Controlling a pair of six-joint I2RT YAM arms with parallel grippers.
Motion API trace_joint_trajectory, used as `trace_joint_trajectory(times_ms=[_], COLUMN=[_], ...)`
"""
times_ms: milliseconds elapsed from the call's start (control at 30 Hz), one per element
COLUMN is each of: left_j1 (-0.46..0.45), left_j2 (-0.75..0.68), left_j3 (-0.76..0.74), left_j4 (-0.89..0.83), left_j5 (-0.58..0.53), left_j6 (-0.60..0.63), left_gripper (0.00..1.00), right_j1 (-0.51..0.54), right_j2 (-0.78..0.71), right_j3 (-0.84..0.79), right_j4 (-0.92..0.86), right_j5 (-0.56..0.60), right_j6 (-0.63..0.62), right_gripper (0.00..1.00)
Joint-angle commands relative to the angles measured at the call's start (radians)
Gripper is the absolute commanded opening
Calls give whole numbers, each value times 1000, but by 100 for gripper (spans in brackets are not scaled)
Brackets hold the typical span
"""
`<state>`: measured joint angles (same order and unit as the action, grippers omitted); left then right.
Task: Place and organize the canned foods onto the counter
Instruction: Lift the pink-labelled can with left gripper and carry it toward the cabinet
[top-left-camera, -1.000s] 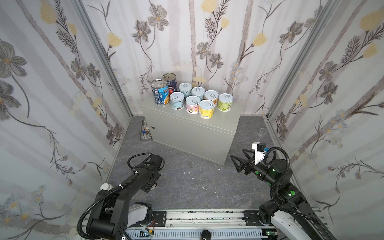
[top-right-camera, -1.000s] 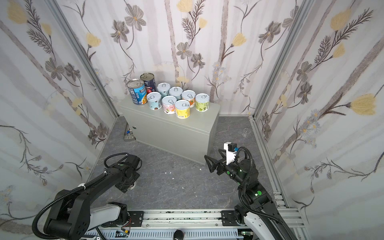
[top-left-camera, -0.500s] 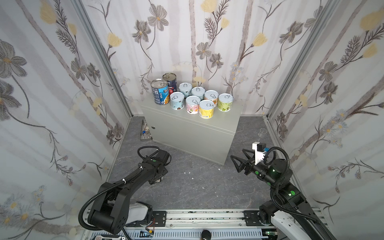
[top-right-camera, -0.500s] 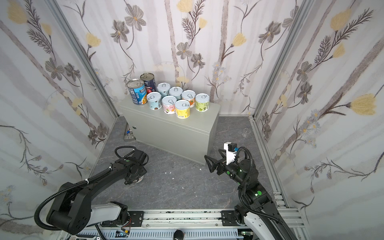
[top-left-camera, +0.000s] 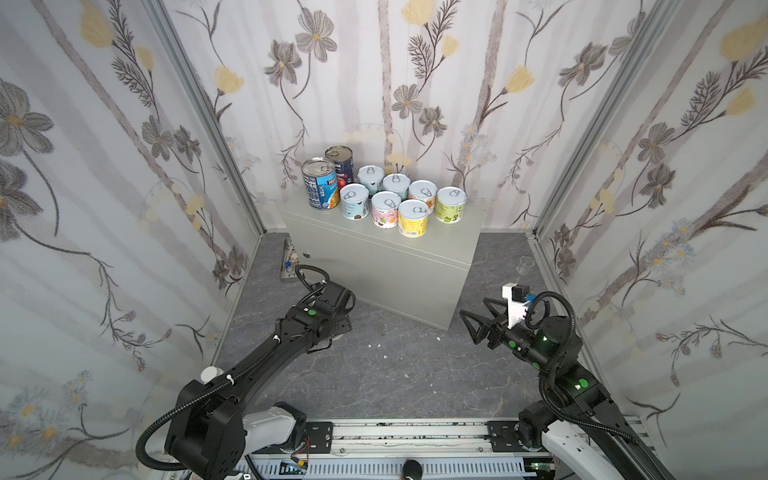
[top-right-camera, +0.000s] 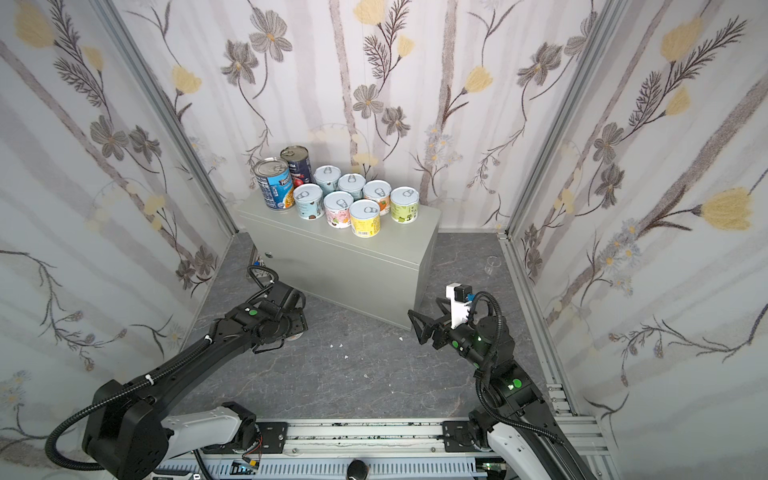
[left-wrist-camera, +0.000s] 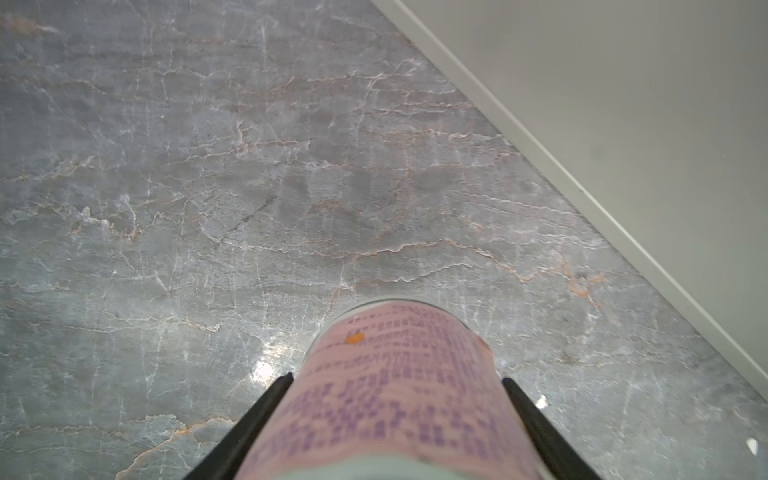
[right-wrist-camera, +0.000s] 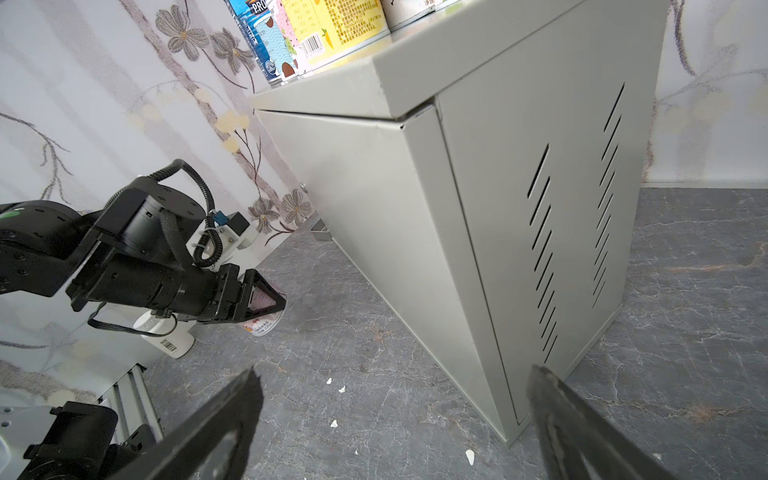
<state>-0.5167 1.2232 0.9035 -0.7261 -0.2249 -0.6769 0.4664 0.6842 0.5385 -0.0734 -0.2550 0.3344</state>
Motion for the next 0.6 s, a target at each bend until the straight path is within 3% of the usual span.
trace_joint_trajectory(times_ms=[0, 367, 567], left_j1=[-41, -235, -323], left_j2=[-5, 32, 151], left_j3=[83, 487, 744], left_j4=[-98, -327, -406], left_j5=[-91, -223, -259], left_j6=[45, 67, 111], left_gripper=[55, 55, 55], right_j1=[1, 0, 1], right_j2=[8, 23, 8], right_j3=[11, 54, 101], right_j4=[31, -13, -90], right_j5=[16, 4, 18], right_j6=[9, 34, 26], right_gripper=[100, 100, 100])
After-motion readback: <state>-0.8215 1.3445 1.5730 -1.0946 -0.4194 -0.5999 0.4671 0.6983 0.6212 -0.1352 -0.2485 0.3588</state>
